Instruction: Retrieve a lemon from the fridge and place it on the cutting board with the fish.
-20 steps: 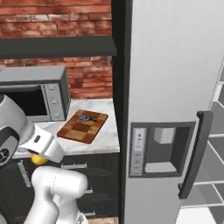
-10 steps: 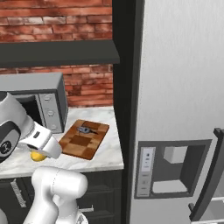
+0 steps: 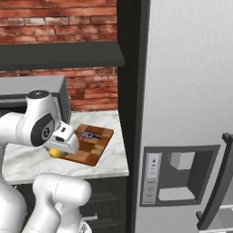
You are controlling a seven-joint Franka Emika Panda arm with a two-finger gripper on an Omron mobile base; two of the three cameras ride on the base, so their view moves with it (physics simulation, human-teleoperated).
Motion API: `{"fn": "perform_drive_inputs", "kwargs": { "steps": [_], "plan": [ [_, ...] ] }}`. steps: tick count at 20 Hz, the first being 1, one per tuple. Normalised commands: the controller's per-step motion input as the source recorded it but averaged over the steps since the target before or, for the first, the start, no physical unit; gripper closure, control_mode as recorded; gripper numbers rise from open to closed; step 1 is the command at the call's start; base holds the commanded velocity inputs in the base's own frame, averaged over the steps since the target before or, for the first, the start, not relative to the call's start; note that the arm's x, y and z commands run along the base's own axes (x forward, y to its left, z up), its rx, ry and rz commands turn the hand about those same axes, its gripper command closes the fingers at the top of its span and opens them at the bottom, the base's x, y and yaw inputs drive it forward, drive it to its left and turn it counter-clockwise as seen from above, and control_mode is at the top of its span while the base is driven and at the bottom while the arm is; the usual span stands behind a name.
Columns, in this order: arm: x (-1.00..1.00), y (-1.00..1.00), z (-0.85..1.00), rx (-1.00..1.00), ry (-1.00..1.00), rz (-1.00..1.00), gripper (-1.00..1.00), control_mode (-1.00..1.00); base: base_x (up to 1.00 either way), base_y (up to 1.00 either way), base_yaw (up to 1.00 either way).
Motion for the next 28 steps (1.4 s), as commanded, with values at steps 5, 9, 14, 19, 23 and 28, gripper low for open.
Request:
{"fn": "perform_drive_inputs", "kwargs": {
  "steps": [5, 9, 14, 19, 23, 28],
  "plan": [
    [1.0, 0.0, -0.82, 0.0, 0.2, 0.12, 1.0, -1.0, 0.0, 0.0, 0.0],
    [1.0, 0.0, -0.69, -0.03, 0.18, 0.0, 1.0, -1.0, 0.0, 0.0, 0.0],
    [1.0, 0.0, -0.43, 0.0, 0.14, 0.0, 1.0, -1.0, 0.0, 0.0, 0.0],
    [0.99, 0.0, -0.17, 0.0, 0.0, -0.02, 1.0, -1.0, 0.0, 0.0, 0.0],
    [0.79, 0.05, -0.38, -0.03, -0.01, -0.01, 1.0, -1.0, 0.0, 0.0, 0.0],
    [0.28, 0.03, -0.68, -0.04, -0.02, -0.1, 1.0, -1.0, 0.0, 0.0, 0.0]
  ]
}}
